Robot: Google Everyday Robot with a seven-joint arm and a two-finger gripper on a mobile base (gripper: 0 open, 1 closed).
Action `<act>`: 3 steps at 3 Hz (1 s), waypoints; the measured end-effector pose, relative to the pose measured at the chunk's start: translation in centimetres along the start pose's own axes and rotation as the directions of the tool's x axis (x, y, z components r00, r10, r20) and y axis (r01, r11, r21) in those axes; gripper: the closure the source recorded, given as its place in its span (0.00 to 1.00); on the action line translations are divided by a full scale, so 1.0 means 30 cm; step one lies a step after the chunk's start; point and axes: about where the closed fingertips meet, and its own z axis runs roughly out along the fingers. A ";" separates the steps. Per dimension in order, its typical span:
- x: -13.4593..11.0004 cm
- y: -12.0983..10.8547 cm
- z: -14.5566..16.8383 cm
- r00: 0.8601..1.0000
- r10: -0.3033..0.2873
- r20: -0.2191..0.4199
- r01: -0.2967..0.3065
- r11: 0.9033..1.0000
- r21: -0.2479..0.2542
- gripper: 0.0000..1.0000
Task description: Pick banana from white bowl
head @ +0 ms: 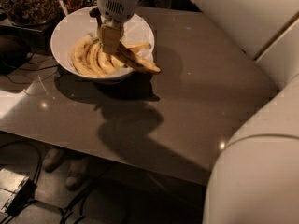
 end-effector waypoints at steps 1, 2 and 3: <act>0.034 0.064 -0.059 0.999 0.043 0.010 -0.043 0.999 0.018 1.00; 0.071 0.124 -0.106 0.995 0.101 0.001 -0.101 0.995 0.023 1.00; 0.110 0.179 -0.130 0.987 0.162 -0.012 -0.162 0.987 0.014 1.00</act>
Offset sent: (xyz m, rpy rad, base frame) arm -0.0711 -0.0429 0.0209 0.0282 0.0305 -0.1799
